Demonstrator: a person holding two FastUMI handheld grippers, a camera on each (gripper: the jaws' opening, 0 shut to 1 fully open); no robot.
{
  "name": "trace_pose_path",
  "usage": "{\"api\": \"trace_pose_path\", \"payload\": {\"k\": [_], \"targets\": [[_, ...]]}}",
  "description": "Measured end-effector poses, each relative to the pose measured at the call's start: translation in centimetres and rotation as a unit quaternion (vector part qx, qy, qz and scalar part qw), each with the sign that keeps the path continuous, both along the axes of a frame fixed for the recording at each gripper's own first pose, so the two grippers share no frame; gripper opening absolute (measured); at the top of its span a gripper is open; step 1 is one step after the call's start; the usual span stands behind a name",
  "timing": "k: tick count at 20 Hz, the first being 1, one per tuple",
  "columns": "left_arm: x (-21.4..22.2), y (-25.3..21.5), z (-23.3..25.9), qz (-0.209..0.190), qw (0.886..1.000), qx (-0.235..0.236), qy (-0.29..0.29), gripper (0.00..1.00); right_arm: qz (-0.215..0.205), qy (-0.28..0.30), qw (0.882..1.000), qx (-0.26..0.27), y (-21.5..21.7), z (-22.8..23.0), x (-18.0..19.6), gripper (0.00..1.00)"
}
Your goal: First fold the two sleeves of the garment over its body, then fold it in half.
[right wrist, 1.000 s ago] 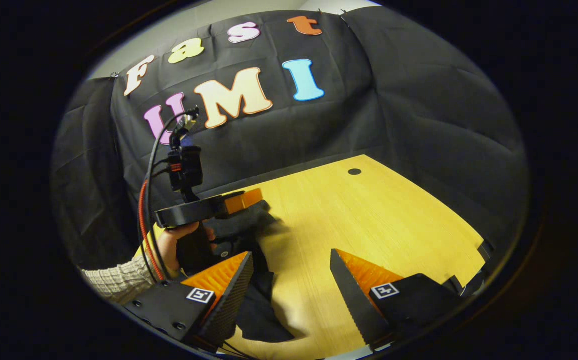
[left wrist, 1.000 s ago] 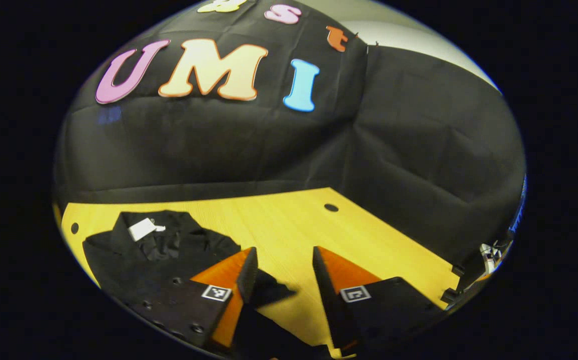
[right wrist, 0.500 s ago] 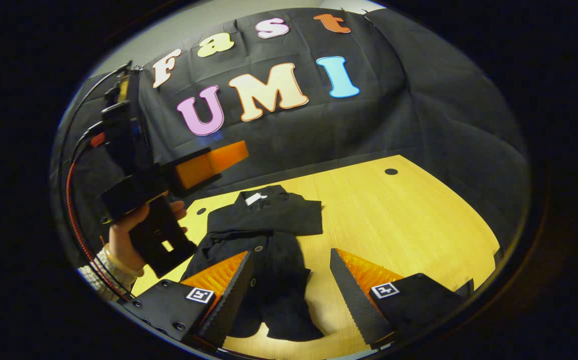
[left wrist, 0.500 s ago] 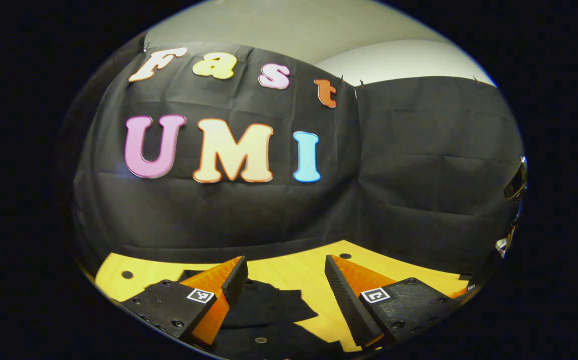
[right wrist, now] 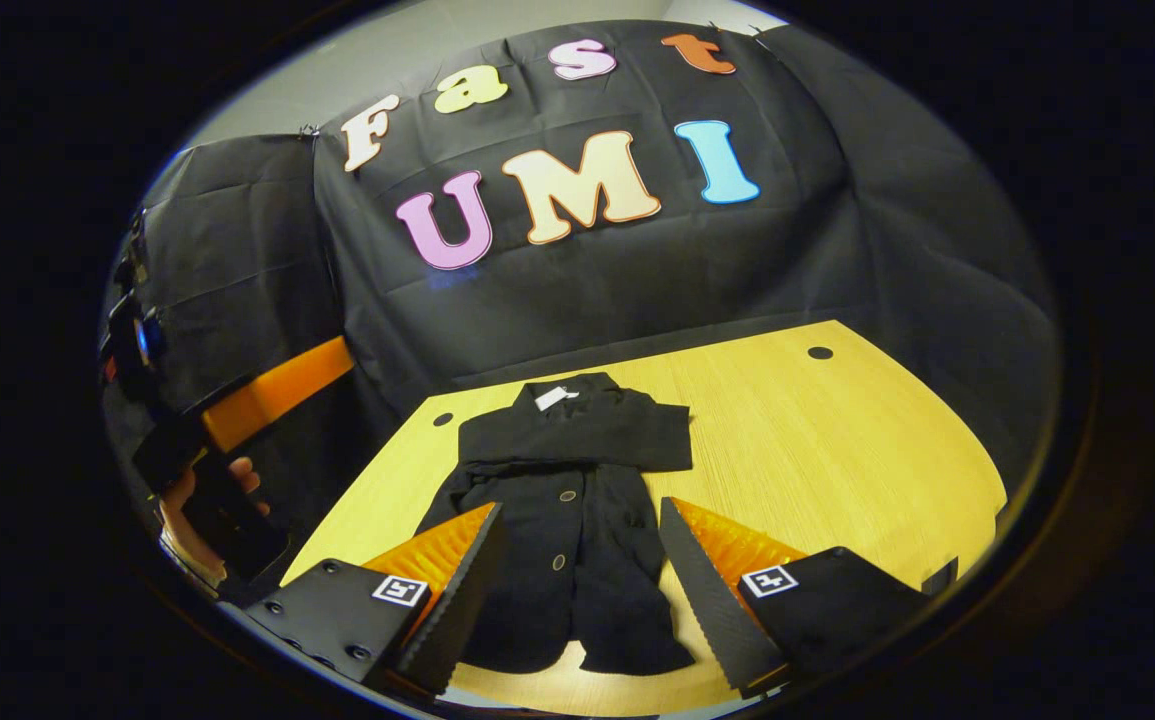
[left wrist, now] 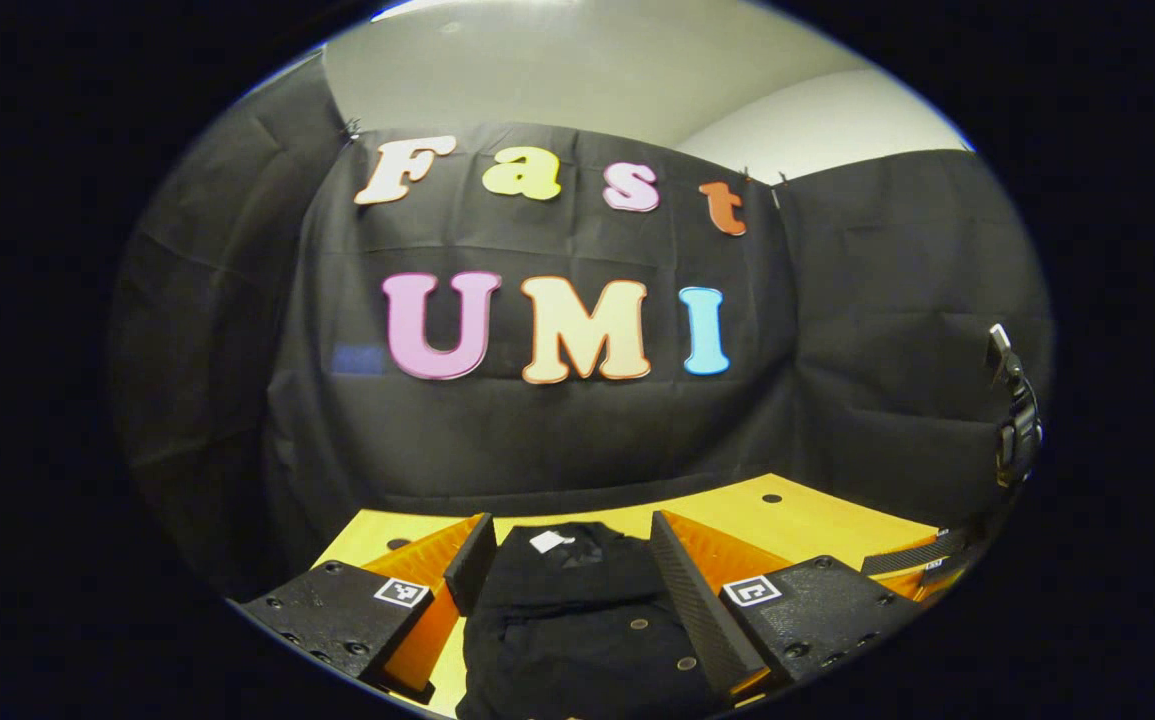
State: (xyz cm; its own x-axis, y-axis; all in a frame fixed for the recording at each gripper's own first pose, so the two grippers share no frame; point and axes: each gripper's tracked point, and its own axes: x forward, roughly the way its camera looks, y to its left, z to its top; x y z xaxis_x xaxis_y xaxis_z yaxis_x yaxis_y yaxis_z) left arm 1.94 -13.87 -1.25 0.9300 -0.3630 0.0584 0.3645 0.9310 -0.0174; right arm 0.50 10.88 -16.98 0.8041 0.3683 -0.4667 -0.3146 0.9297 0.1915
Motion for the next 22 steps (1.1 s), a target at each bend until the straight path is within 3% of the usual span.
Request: {"api": "trace_pose_path", "payload": {"k": [3, 6, 8, 18, 22], "targets": [[-1.2, 3.2, -2.8, 0.035, 0.999, -0.012, 0.026, 0.90, -0.001, -0.002, 1.000, -0.008, -0.2, -0.8, -0.3, 0.98], [-1.9, 7.2, -6.1, 0.091, 0.995, 0.001, 0.046, 0.91, 0.004, 0.008, 1.000, -0.021, -0.4, -2.9, -1.0, 0.98], [-2.9, 8.1, -8.7, 0.107, 0.992, 0.009, 0.070, 0.92, 0.008, 0.016, 0.999, -0.031, -0.5, -4.5, -1.3, 0.98], [-8.0, 8.6, -21.8, 0.099, 0.974, 0.038, 0.201, 0.92, 0.001, 0.064, 0.996, -0.058, -1.1, -12.7, -1.7, 0.98], [-9.4, 8.5, -25.7, 0.091, 0.964, 0.073, 0.239, 0.93, 0.006, 0.079, 0.994, -0.081, -1.1, -15.6, -2.3, 0.98]]}}
